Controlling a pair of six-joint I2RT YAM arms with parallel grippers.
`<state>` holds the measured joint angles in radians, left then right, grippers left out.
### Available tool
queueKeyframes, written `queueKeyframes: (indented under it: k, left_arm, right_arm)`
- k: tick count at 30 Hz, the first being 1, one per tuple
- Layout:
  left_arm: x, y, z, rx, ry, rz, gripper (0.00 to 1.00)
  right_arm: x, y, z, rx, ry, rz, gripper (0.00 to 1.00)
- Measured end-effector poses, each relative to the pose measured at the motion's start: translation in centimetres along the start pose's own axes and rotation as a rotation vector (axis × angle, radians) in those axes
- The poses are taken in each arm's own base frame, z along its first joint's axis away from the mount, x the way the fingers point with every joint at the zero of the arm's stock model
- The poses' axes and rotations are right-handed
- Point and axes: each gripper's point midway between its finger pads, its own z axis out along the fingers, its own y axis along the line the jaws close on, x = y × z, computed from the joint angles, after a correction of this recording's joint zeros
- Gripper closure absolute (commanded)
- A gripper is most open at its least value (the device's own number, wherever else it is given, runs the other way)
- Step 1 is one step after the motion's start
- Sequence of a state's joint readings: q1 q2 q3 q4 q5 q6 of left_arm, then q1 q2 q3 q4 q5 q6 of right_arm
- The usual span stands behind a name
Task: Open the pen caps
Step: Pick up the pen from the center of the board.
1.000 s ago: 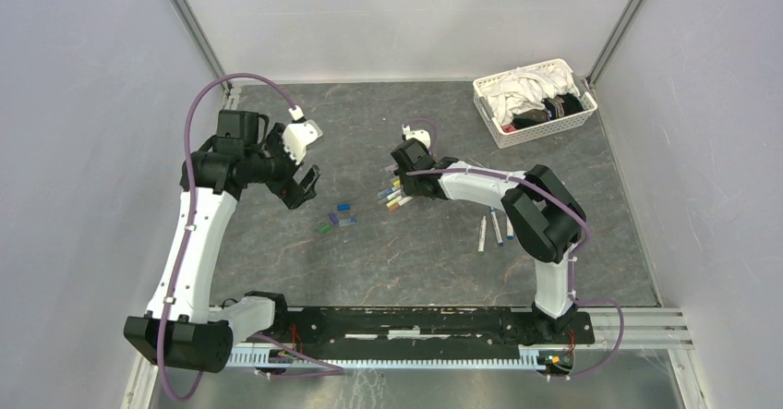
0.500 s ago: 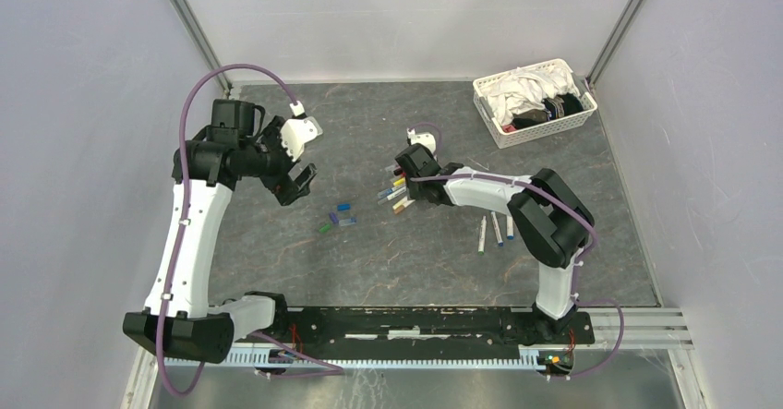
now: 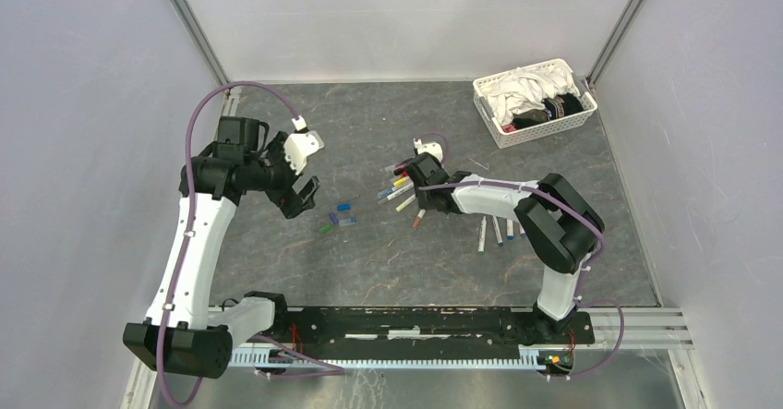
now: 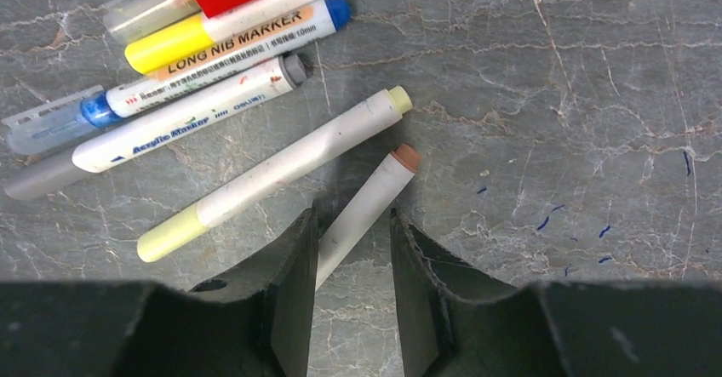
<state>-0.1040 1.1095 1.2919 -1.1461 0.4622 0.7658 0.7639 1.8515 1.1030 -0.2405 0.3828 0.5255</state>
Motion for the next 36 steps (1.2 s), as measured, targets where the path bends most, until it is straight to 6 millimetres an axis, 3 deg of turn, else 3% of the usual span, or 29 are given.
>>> queueKeyframes:
  k: [6,10,18,21,28,36]
  left_arm:
    - [-0.4,-0.1,0.2,0.002,-0.022,-0.04,0.0]
    - [-0.9,0.0,-0.1,-0.019,-0.046,-0.056,0.0]
    - [-3.0,-0.8,-1.1,-0.029,-0.164,-0.08,0.0]
    - [-3.3,-1.3,-0.7,0.019,-0.177,-0.108,0.0]
    - [-3.8,-2.6,-0.1,0.104,-0.209,-0.137,0.0]
    - [-5.2,-4.2,1.8,0.31,-0.251,-0.247,0.0]
  right_arm:
    - [0.7,-0.4,-0.4,-0.018,-0.016,0.01,0.78]
    - [1.6,-0.7,-1.1,-0.038,-0.019,0.024,1.0]
    - [2.8,-1.1,-3.5,-0.091,0.003,0.061,1.0]
    - [1.2,-0.1,-5.4,-0.169,-0.046,0.105,1.0]
    - [-5.6,3.6,-10.6,-0.415,-0.256,0.234,1.0]
    - [-10.0,8.1,-15.7,-0.626,-0.412,0.288,1.0]
